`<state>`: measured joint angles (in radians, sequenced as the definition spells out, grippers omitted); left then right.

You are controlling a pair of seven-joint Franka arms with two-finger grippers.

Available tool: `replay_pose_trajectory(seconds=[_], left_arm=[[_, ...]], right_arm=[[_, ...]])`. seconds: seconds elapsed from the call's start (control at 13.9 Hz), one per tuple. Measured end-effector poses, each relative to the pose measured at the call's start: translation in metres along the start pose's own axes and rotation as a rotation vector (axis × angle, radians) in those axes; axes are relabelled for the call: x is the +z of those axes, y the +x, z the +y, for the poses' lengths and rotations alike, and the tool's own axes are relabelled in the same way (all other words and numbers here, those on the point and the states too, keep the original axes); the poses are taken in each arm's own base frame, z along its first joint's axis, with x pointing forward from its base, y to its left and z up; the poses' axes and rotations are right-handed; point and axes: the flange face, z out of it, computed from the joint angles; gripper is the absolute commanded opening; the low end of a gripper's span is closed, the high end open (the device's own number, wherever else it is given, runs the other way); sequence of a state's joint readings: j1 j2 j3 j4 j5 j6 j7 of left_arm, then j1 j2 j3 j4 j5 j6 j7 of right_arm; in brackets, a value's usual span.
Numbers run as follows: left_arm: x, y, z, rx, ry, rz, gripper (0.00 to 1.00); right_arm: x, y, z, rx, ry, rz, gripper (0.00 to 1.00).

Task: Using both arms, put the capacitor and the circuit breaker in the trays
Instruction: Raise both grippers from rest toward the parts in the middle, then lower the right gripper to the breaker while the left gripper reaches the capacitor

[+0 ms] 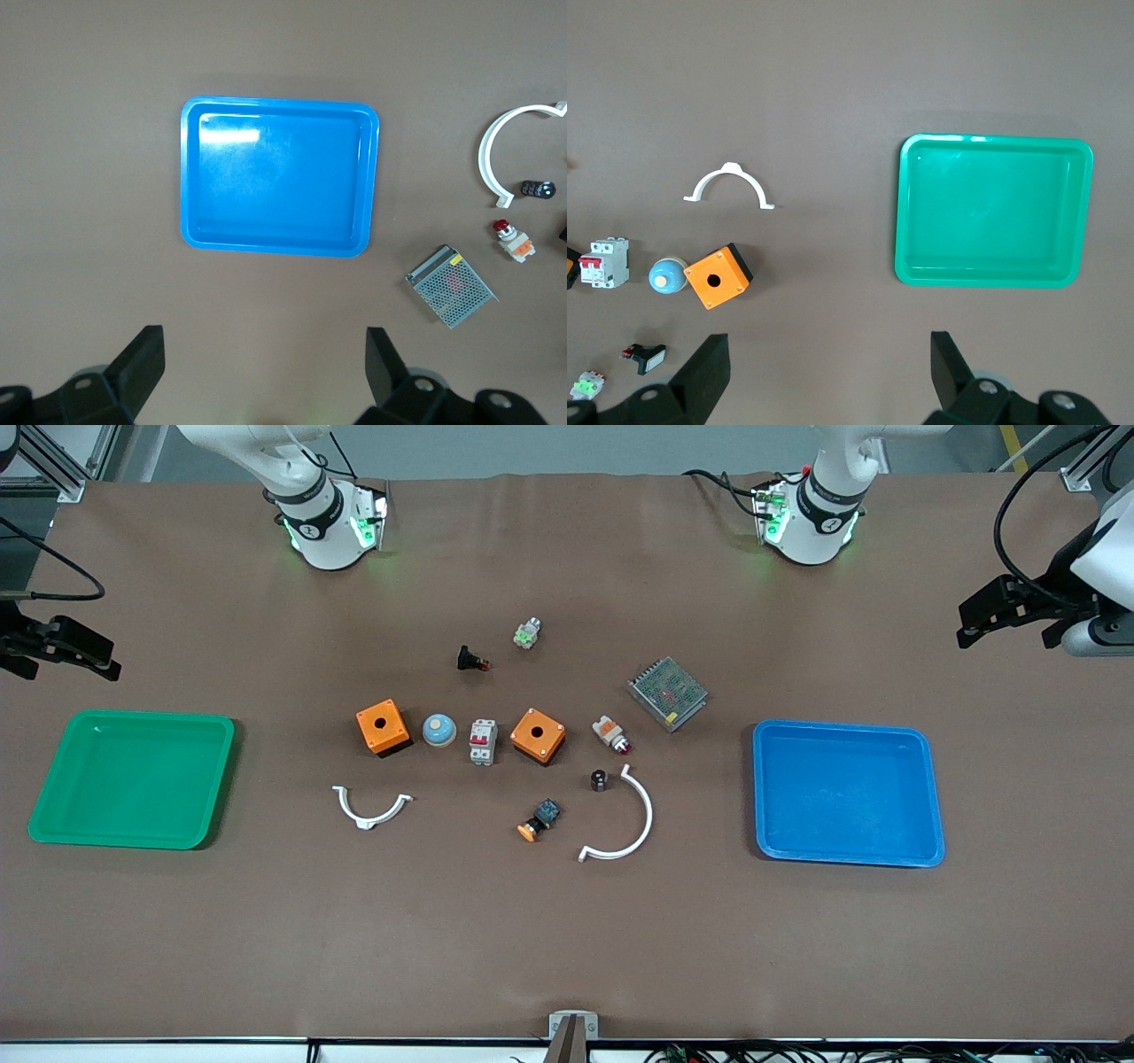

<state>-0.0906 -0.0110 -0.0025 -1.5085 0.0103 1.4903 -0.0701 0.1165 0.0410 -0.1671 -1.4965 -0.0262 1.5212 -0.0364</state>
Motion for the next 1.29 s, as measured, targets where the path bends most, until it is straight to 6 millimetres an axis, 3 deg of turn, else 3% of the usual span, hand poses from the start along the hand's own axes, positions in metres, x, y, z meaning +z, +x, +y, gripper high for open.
replay_pose_trajectory(seconds=[0.36, 0.57, 0.72, 0.86, 1.01, 1.29], left_arm=[[0.004, 0.002, 0.001, 0.001, 0.001, -0.007, 1.00], [0.026, 0.015, 0.013, 0.023, 0.007, -0.046, 1.00], [0.050, 0.027, 0.036, 0.052, 0.011, -0.076, 1.00], [0.070, 0.040, 0.072, 0.033, 0.012, -0.060, 1.00], [0.095, 0.049, 0.116, -0.009, 0.015, -0.048, 1.00], [0.171, 0.060, 0.216, -0.103, 0.025, -0.049, 1.00]], right_arm=[[0.003, 0.002, 0.000, 0.000, -0.001, -0.006, 1.00], [0.003, 0.002, -0.001, -0.002, 0.000, -0.007, 1.00], [0.003, 0.002, -0.013, -0.023, 0.002, -0.010, 1.00], [0.008, 0.000, -0.050, -0.054, 0.016, -0.028, 1.00], [0.026, -0.005, -0.102, -0.039, 0.023, -0.069, 1.00], [0.078, -0.022, -0.207, 0.007, 0.005, -0.091, 1.00]])
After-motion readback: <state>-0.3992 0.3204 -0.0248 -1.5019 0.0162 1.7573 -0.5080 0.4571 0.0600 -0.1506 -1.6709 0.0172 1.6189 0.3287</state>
